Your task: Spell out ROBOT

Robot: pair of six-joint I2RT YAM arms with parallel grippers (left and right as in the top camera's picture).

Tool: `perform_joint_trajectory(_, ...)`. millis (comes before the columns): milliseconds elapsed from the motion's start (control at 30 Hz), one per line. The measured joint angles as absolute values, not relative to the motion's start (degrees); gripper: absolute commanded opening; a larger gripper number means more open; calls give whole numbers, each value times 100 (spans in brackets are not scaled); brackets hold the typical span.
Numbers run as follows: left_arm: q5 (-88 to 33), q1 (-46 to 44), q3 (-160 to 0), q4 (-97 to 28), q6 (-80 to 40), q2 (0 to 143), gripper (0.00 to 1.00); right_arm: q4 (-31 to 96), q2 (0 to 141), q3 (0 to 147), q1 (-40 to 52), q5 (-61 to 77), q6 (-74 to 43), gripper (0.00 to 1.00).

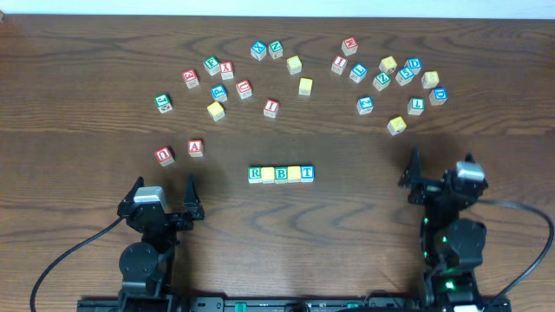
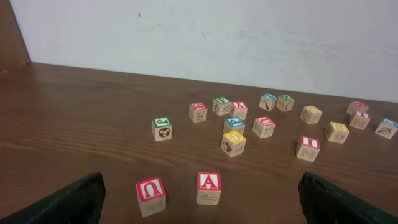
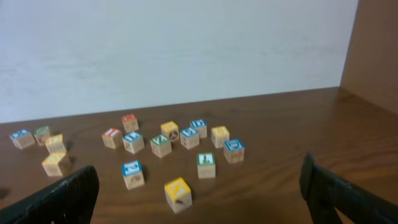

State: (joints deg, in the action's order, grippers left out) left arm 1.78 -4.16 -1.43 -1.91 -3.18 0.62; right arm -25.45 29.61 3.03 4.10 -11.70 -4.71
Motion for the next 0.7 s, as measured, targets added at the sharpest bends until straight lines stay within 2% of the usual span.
perform_joint_trajectory(267, 178, -416, -141, -191, -318, 62, 98, -2338, 2110, 36, 342, -854, 71, 99)
perform_joint_trajectory(700, 178, -416, -143, -193, -318, 62, 98, 30, 1098, 36, 311, -663, 235, 99)
